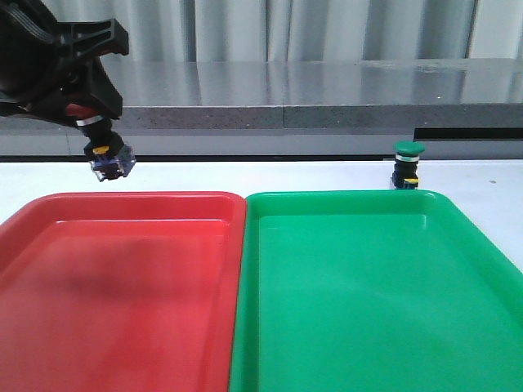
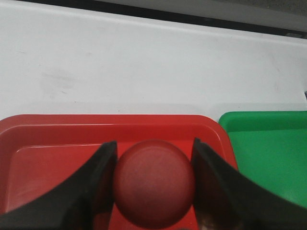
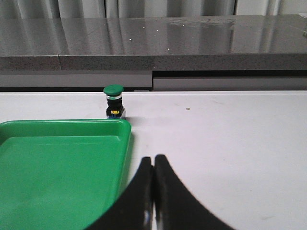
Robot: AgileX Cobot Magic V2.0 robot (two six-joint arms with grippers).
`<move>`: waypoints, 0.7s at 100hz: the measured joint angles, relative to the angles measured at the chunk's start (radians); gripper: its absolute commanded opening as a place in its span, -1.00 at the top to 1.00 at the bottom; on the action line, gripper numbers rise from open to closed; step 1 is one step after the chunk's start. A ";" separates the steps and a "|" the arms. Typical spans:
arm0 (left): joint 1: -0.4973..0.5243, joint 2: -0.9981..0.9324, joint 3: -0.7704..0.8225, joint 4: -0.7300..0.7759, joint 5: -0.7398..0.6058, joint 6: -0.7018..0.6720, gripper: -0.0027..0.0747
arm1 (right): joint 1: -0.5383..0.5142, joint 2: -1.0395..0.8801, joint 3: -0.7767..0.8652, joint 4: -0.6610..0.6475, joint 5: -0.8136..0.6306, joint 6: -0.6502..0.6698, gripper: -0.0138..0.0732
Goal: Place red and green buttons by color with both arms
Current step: 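Carry the red button with the left gripper and lower it into the red tray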
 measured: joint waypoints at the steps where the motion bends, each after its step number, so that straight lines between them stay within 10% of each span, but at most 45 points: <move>1: 0.000 0.000 0.000 0.000 0.000 0.000 0.64 | 0.000 0.000 0.000 0.000 0.000 0.000 0.84; 70: -0.005 0.194 0.000 -0.002 -0.043 0.000 0.63 | 0.000 0.000 0.000 0.000 0.000 0.000 0.84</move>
